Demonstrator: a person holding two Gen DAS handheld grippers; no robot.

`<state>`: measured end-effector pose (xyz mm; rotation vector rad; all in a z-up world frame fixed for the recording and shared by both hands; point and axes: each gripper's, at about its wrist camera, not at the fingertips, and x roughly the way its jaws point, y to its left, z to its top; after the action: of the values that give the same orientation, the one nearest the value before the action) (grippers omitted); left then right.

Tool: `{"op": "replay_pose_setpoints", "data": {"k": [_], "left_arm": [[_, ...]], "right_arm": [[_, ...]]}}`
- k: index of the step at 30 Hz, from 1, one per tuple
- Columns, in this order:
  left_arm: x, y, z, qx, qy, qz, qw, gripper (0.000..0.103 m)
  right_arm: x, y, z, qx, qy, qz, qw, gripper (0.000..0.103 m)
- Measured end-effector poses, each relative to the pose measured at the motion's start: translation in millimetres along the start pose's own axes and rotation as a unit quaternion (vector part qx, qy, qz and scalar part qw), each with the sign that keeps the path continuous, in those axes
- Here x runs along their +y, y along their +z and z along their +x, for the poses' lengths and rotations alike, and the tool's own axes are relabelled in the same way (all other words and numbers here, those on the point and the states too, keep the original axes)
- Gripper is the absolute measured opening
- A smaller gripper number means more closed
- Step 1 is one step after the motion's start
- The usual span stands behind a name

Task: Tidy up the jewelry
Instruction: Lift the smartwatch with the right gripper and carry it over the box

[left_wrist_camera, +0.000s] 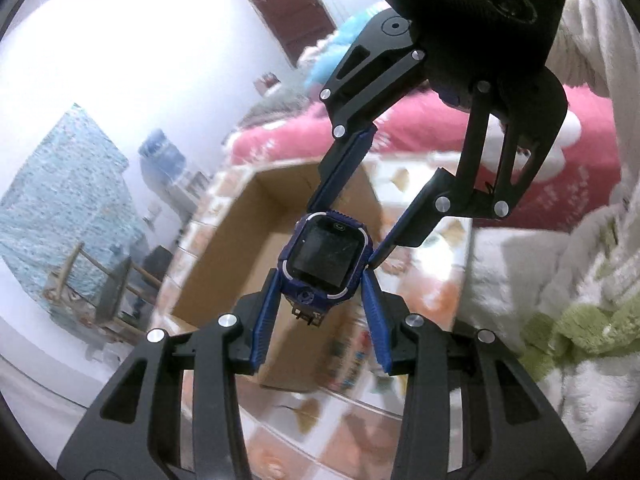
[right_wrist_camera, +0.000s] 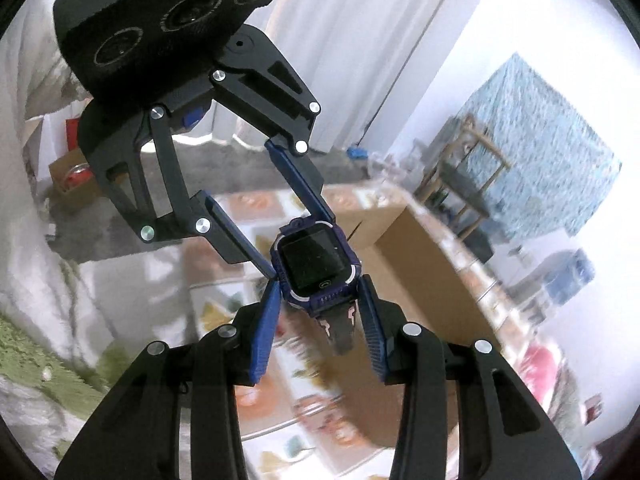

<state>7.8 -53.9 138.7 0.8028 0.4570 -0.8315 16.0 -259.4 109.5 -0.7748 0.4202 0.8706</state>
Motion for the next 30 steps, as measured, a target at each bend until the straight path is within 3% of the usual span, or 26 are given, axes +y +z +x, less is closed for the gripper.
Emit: {"op": "replay_pose_setpoints", "data": {"k": [5, 11, 17, 22, 23, 25, 26, 27, 30], "left_arm": [[38, 22, 0, -0.012, 0.028, -0.003, 0.9995, 0.040], [83, 21, 28, 0.001, 0.037, -0.023, 0.9990, 0.040], [115, -6, 91, 0.047, 0.009, -0.061, 0.9970, 0.038], [125, -35, 142, 0.088, -0.012, -0.110, 0.9899, 0.038], [130, -38, 146, 0.091, -0.012, -0.119, 0.9886, 0.038], [134, -46, 147, 0.088, -0.012, -0.145, 0.9854, 0.038], [135, -49, 144, 0.083, -0.011, -0.154, 0.9846, 0.038], [136, -52, 139, 0.077, -0.009, -0.163, 0.9836, 0.038], [134, -61, 123, 0.064, 0.000, -0.187, 0.9802, 0.038]], "right_arm": [[-32, 25, -4, -0.011, -0.008, -0.014, 1.000, 0.039], [-81, 38, 32, -0.012, 0.023, 0.003, 1.000, 0.039], [-122, 21, 110, 0.027, 0.088, 0.032, 0.995, 0.038], [-150, -2, 170, 0.078, 0.130, 0.068, 0.986, 0.036], [-155, -9, 181, 0.089, 0.139, 0.079, 0.983, 0.026], [-161, -15, 193, 0.108, 0.145, 0.096, 0.979, 0.022], [-162, -17, 197, 0.115, 0.141, 0.099, 0.978, 0.007], [-162, -21, 203, 0.128, 0.137, 0.101, 0.977, 0.002], [-164, -26, 212, 0.154, 0.129, 0.103, 0.974, 0.002]]}}
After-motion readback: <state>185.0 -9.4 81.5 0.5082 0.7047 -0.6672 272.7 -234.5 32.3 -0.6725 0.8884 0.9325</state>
